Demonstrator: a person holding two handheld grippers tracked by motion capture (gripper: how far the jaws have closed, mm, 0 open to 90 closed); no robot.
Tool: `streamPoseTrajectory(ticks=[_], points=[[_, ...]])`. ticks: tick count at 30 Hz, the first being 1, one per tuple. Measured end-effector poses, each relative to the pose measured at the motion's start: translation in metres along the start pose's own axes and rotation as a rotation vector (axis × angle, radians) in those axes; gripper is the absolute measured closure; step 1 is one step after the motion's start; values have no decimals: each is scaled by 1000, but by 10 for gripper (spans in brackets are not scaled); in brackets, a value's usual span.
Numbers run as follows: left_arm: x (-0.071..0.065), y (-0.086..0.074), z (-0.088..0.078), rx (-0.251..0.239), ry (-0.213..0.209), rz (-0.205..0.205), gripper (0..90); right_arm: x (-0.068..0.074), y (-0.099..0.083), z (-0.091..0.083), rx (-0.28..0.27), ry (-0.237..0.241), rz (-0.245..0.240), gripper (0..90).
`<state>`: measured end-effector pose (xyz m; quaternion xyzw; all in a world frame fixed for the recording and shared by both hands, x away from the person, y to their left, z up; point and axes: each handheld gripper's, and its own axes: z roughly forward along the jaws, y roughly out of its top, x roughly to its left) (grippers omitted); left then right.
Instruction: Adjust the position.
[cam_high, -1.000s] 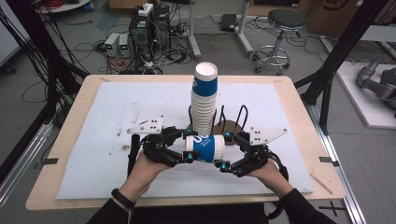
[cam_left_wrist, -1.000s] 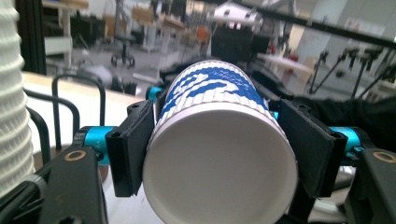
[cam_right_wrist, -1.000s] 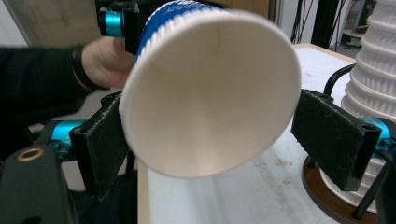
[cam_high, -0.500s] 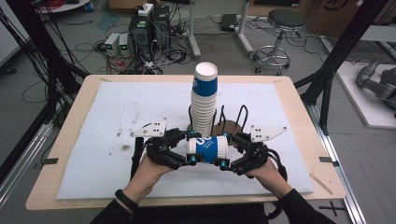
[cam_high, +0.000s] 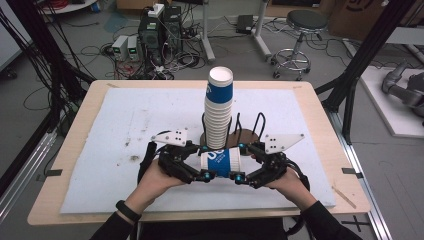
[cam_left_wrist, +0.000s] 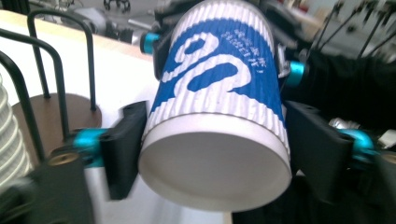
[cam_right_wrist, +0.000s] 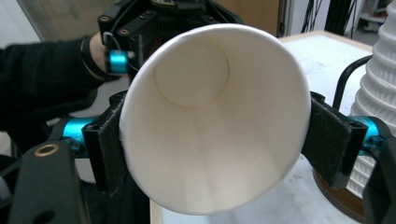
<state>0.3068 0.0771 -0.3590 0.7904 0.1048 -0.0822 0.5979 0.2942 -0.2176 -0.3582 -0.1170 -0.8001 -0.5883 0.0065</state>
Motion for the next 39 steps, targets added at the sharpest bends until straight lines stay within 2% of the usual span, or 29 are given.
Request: streamPoseTrajectory(ticks=[2, 7, 11, 12, 14, 15, 16, 18, 22, 24, 29, 30, 33, 34, 36, 39], points=[[1, -1, -1, -26, -16, 6, 282, -1, 1, 0, -10, 4, 12, 167], [2, -2, -6, -103, -18, 20, 289, -1, 0, -4, -42, 2, 31, 162], [4, -3, -14, -208, -10, 24, 290, -3, -1, -7, -65, 2, 48, 163], [4, -4, -16, -247, -7, 24, 291, -4, -2, -8, -69, 5, 64, 163], [4, -5, -18, -290, -1, 24, 291, -4, -3, -6, -87, -7, 90, 163], [3, -5, -18, -290, 10, 27, 291, -4, -3, -4, -115, -11, 125, 163], [2, -5, -17, -290, 20, 33, 291, -4, -3, -4, -115, -11, 125, 163], [1, -6, -14, -301, 16, 41, 291, -3, -3, -1, -146, 8, 159, 163], [-3, -8, -7, -284, 45, 78, 290, -5, -3, 1, -222, 57, 237, 152], [-3, -8, -4, -258, 53, 77, 294, -7, -3, -1, -248, 67, 258, 179], [-4, -7, -1, -188, 72, 78, 294, -8, -2, -4, -221, 46, 206, 213], [-4, -7, 0, -161, 74, 77, 294, -8, -2, -4, -212, 41, 196, 218], [-3, -6, 1, -105, 83, 79, 284, -7, 1, -4, -145, 15, 144, 222], [-3, -6, 3, -69, 93, 83, 278, -6, 3, -3, -126, 4, 125, 224], [-3, -7, 7, -27, 101, 86, 264, -2, 6, -2, -55, -31, 78, 225], [-4, -8, 11, -5, 103, 104, 275, -1, 8, -2, -41, -39, 55, 224]])
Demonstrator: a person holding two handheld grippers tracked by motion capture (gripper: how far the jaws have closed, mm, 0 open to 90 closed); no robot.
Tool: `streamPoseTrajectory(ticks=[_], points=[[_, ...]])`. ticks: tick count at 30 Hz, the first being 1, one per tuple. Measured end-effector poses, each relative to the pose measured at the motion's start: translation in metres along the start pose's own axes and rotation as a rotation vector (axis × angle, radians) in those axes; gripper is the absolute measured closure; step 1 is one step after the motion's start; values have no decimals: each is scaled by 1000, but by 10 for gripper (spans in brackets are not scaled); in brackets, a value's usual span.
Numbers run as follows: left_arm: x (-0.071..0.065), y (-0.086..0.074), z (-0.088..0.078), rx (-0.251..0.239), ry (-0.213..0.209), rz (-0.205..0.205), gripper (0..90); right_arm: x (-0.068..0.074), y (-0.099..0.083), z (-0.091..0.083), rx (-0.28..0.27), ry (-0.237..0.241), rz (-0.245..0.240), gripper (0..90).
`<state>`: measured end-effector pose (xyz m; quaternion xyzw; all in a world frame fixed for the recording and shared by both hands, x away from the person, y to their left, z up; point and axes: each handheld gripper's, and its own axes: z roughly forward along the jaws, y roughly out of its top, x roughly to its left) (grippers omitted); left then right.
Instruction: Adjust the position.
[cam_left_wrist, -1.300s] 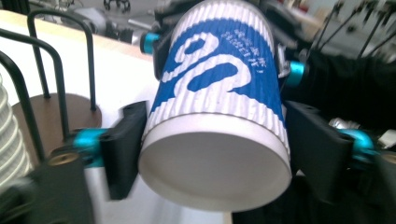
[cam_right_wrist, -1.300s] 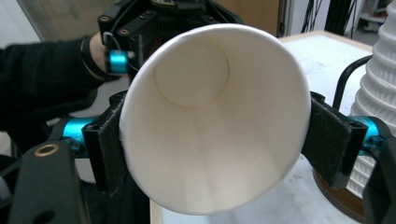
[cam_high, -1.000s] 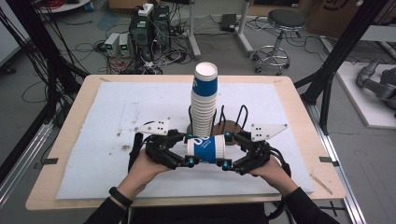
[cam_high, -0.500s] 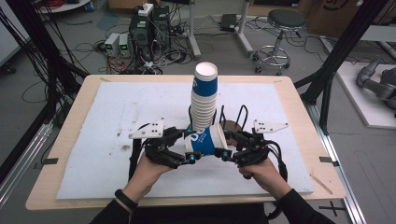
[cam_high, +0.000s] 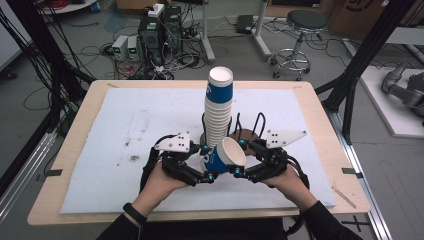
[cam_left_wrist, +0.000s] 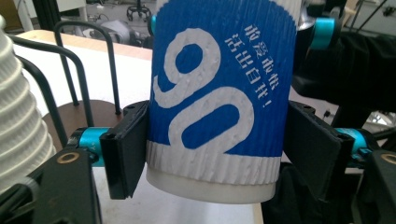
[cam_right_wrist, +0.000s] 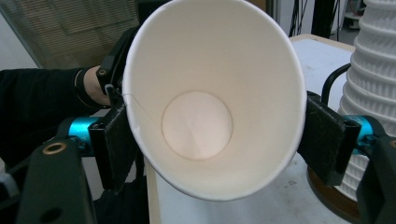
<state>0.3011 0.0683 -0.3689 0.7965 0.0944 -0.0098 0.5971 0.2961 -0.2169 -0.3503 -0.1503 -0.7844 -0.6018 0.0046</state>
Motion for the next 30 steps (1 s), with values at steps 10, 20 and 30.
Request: streamPoseTrajectory(ticks=[10, 20, 30], points=[[5, -8, -5, -173, -27, -23, 287, 3, 2, -4, -82, -5, 6, 181], [1, -10, -4, -267, -42, -9, 287, 2, 2, 0, -192, 52, 79, 181], [-4, -7, 5, -108, -12, 5, 270, 6, 4, 6, -101, 23, -17, 237]])
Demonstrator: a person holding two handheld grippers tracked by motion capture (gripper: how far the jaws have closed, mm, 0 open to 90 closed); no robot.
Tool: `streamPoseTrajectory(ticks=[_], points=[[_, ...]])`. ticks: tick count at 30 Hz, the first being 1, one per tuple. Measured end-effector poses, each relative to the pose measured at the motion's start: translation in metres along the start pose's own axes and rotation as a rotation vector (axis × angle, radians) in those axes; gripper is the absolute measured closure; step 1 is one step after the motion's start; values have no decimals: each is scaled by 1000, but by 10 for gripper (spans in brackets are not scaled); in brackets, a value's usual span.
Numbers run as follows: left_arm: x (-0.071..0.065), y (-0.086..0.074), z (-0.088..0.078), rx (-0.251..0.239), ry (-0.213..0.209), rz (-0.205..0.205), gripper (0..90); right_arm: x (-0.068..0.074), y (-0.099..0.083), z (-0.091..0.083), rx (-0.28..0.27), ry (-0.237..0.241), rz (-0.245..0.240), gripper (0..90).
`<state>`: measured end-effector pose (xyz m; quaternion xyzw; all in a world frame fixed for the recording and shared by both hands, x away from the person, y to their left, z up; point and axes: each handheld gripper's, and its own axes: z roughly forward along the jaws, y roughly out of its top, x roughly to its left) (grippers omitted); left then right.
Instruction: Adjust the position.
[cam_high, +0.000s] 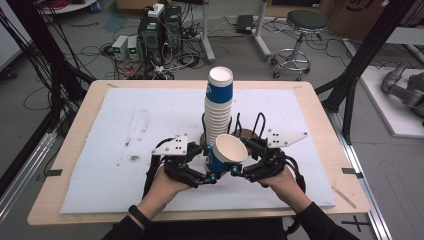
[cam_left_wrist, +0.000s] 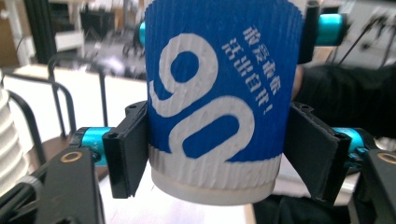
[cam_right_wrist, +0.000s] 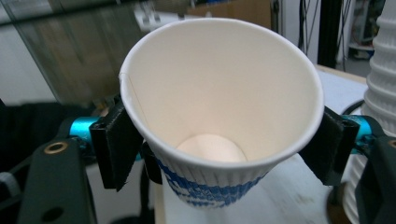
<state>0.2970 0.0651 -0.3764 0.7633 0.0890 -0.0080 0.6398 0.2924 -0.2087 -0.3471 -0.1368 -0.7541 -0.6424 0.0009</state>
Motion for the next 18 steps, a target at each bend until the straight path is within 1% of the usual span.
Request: streamPoseTrajectory(ticks=[1, 3, 4, 5, 6, 7, 8, 10, 11, 13, 14, 15, 16, 18], points=[[-1, 1, 1, 29, 7, 8, 269, 1, 0, 1, 21, -5, -25, 240], [-3, 1, 5, 80, 22, 36, 273, 3, 1, 3, 68, -13, -49, 241], [-4, 1, 6, 94, 27, 49, 279, 4, 2, 3, 86, -16, -63, 241], [-4, 0, 7, 100, 31, 52, 281, 4, 3, 4, 104, -18, -67, 241], [-4, 0, 8, 100, 26, 51, 284, 5, 3, 4, 114, -24, -73, 240], [-3, -1, 8, 96, 16, 51, 287, 5, 4, 4, 122, -26, -83, 235], [-2, -2, 8, 83, 10, 47, 288, 6, 4, 5, 123, -27, -78, 222], [-1, -3, 8, 50, 0, 37, 288, 6, 4, 5, 100, -30, -56, 207], [0, -5, 8, 23, -12, 31, 289, 7, 4, 6, 89, -31, -50, 201], [0, -7, 8, -20, -29, 23, 290, 8, 2, 6, 41, -27, -33, 198], [0, -8, 8, -43, -36, 19, 290, 8, 1, 6, 16, -17, -19, 198], [0, -9, 8, -57, -33, 20, 290, 8, 1, 6, -9, -8, -7, 198], [0, -9, 9, -65, -34, 21, 290, 9, 1, 6, -21, -4, 2, 198], [0, -10, 9, -70, -35, 22, 290, 9, 1, 7, -35, -4, -1, 198]])
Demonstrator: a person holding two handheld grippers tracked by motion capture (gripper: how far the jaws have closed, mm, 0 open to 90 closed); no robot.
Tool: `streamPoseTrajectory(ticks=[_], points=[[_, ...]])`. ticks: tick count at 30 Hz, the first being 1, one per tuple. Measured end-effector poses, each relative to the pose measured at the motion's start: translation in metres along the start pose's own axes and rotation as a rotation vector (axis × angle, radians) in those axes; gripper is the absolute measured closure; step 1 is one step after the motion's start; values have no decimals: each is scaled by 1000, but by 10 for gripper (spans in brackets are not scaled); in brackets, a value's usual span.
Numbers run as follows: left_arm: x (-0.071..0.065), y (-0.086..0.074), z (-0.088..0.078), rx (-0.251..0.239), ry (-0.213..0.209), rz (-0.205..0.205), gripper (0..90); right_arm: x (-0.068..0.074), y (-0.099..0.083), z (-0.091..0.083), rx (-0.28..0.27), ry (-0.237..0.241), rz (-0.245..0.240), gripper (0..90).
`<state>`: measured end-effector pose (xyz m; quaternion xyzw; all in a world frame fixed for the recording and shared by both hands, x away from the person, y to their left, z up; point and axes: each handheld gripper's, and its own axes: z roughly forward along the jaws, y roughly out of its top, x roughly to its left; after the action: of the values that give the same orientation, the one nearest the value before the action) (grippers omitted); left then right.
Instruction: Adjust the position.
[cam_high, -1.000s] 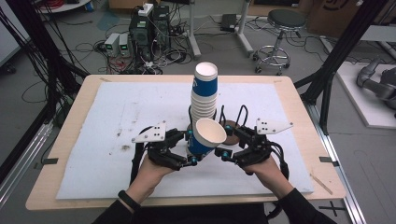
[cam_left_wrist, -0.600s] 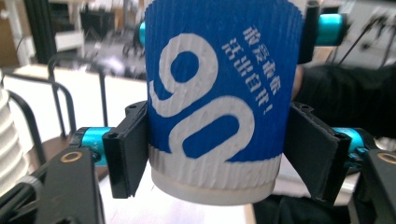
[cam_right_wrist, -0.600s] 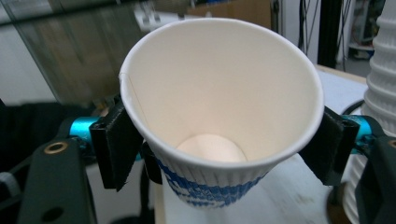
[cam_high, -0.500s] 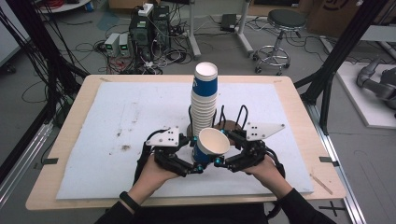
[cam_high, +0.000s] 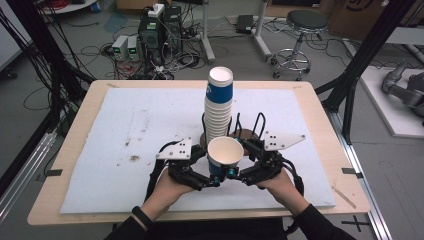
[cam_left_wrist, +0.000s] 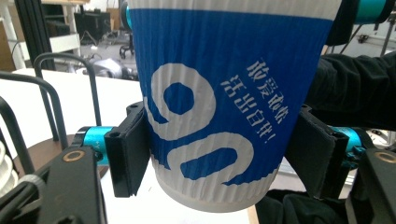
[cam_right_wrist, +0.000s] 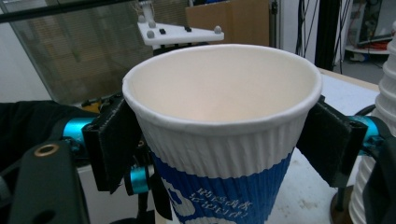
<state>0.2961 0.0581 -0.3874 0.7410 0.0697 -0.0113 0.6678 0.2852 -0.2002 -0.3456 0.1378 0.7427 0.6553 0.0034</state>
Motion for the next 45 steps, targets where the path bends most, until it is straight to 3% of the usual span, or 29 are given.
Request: streamPoseTrajectory(ticks=[9, 13, 24, 28, 35, 41, 45], points=[[0, 1, 0, 18, 6, -14, 277, -1, 0, 0, 17, 4, -7, 226], [-3, 6, 0, 29, 27, -13, 184, -2, 0, 0, 29, -8, -18, 232], [-4, 10, 0, 22, 26, -12, 186, 2, -3, 7, 41, 19, -23, 234], [-5, 11, 0, 17, 10, -11, 241, 3, -5, 10, 59, 19, -33, 234], [-5, 10, 0, 14, -5, -8, 253, 2, -6, 10, 54, 27, -27, 208], [-3, 11, -6, 7, 5, -1, 253, 1, -3, 3, 44, 39, -38, 177], [-2, 12, -11, -2, 22, 1, 253, -2, -3, -6, 41, 15, -60, 177]])
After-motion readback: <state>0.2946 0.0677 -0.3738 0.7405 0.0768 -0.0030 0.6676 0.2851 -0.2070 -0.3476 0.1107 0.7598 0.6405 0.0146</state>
